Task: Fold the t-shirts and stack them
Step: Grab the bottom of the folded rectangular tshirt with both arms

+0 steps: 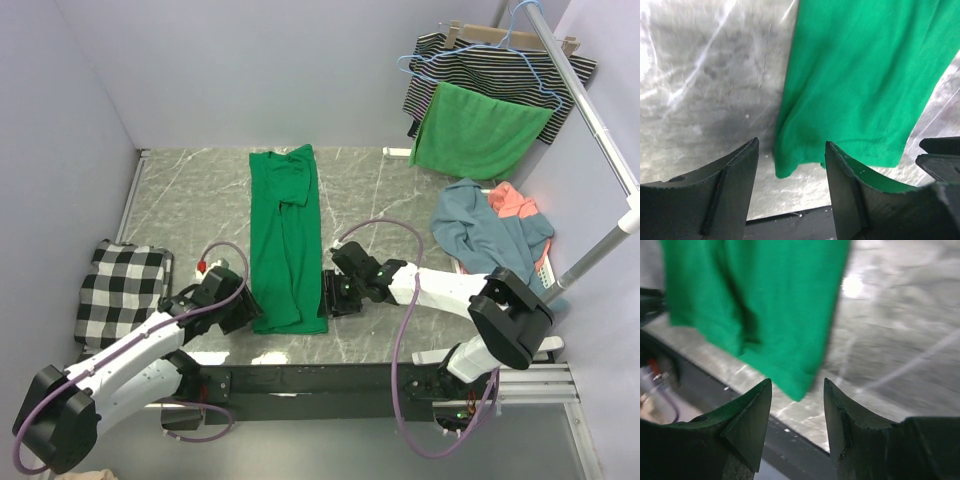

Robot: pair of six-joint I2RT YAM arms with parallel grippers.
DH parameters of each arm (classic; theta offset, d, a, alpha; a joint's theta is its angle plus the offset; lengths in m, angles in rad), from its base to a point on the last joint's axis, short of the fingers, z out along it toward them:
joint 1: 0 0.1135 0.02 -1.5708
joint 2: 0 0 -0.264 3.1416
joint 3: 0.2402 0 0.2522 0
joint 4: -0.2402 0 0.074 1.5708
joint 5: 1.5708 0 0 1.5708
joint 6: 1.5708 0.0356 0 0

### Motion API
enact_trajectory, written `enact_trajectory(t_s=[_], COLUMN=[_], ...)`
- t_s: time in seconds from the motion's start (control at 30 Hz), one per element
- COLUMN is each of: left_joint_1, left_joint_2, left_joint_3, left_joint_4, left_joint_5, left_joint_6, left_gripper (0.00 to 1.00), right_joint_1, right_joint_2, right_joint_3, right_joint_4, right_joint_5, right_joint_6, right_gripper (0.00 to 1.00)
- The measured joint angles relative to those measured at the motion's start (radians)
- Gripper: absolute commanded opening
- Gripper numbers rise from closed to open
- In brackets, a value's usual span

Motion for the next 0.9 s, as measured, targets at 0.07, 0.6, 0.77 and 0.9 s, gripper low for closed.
enact_trajectory(t_s=[0.07, 0.6, 0.77, 0.9], left_joint_1=[0.0, 0.0, 0.0, 0.0], left_joint_2=[-0.01, 0.018, 0.051, 0.053], left_joint_3=[-0.018, -0.061, -0.062, -0.062], left_joint_4=[0.007, 0.079, 0.083, 0.094], left_joint_5=[0.02, 0.084, 0.084, 0.086], left_joint_6=[-0.007, -0.024, -0.025, -0.023], left_gripper=[0.61, 0.27, 0.01, 0.01], right_joint_1=[0.0, 0.045, 0.048, 0.047], right_joint_2=[0.0, 0.107, 0.126, 0.129], right_joint_3=[-0.01, 0.005, 0.014, 0.012], right_joint_4=[0.034, 0.053, 0.059, 0.056], right_joint_5=[-0.04, -0.12, -0.124, -0.106], right_joint_6=[0.001, 0.003, 0.011, 0.017], right_gripper=[0.53, 0.4, 0.18, 0.0])
